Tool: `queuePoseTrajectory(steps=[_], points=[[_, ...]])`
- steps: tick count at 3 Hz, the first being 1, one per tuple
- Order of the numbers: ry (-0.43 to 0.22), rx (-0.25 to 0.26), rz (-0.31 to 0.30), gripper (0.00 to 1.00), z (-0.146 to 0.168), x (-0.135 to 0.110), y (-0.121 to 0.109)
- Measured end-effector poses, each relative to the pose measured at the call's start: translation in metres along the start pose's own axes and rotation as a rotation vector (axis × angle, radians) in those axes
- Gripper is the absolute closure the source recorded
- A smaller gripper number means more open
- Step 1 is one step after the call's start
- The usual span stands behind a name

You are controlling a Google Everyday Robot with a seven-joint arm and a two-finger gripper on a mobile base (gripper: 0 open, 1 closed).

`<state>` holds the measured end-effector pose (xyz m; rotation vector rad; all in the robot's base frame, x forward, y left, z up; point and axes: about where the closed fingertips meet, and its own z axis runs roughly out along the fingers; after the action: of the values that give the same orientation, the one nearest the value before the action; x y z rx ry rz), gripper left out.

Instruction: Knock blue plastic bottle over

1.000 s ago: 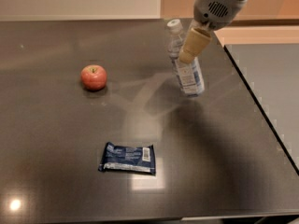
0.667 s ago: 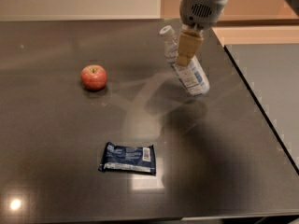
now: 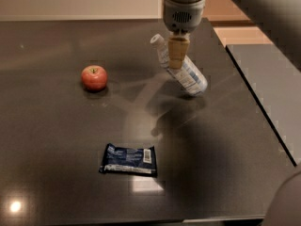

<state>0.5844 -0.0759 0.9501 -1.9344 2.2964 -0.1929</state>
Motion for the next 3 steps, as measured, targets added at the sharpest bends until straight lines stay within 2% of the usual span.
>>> queuePoseTrajectory(steps=[2,3], points=[[0.046,-0.035,-0.055,0.35,0.022,-0.005,0.0],[0.02,-0.003,-0.054,0.13,0.022,-0.012,-0.008]])
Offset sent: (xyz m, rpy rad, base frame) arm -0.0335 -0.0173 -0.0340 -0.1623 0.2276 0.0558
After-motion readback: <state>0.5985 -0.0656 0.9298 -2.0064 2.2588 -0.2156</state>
